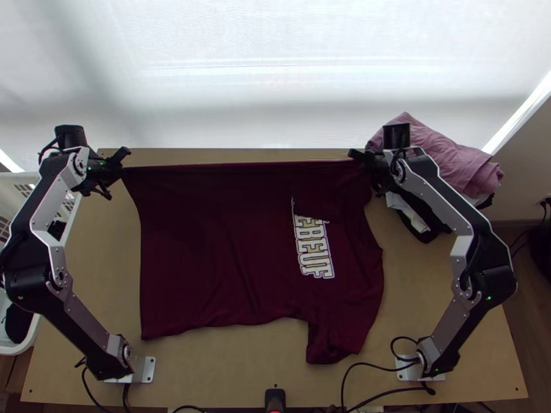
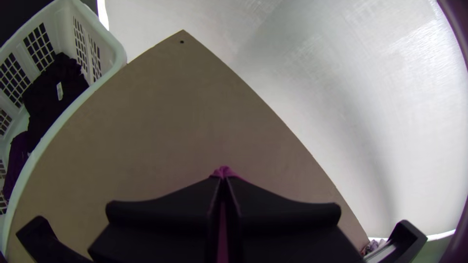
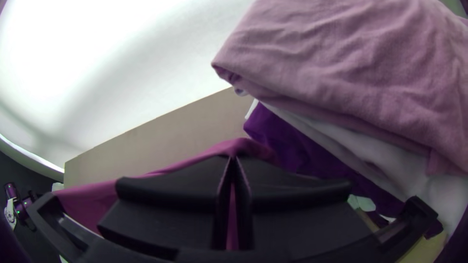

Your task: Fold the t-shirt

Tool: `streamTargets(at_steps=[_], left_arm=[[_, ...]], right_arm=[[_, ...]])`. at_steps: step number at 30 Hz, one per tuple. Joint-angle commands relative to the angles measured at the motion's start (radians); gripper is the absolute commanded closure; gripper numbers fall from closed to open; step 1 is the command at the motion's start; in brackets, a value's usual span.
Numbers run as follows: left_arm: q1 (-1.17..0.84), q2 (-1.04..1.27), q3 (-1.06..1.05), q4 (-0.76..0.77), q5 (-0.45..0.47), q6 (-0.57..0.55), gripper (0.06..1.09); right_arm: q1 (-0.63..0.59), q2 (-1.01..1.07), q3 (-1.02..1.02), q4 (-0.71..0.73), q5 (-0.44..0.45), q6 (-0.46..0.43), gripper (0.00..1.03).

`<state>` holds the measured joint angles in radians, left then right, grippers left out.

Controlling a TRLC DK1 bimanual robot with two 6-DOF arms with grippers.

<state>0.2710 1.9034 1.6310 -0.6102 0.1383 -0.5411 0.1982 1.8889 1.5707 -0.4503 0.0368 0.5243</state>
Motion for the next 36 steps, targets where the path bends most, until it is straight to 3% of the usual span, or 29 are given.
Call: streamTargets(at_steps=[1,8,15,36], left_arm=[[0.010,0.006,0.046,-0.057,-0.017,0.023,1.05],[-0.007,0.008,0.056,-0.229,0.044,0.046,1.05],[-0.021,-0.014,0.043,-0.355,0.050,0.104,1.05],[-0.030,-0.121,-0.281,-0.358,0.049,0.201,1.05]], right_arm=[[-0.006,0.003,0.037,-0.059,0.040,0.026,1.00],[0.027,-0.028,0.025,-0.162,0.040,0.032,1.00],[0.055,-0.070,-0.011,-0.217,0.040,0.037,1.00],[0.096,-0.177,-0.301,-0.217,0.040,0.031,1.00]])
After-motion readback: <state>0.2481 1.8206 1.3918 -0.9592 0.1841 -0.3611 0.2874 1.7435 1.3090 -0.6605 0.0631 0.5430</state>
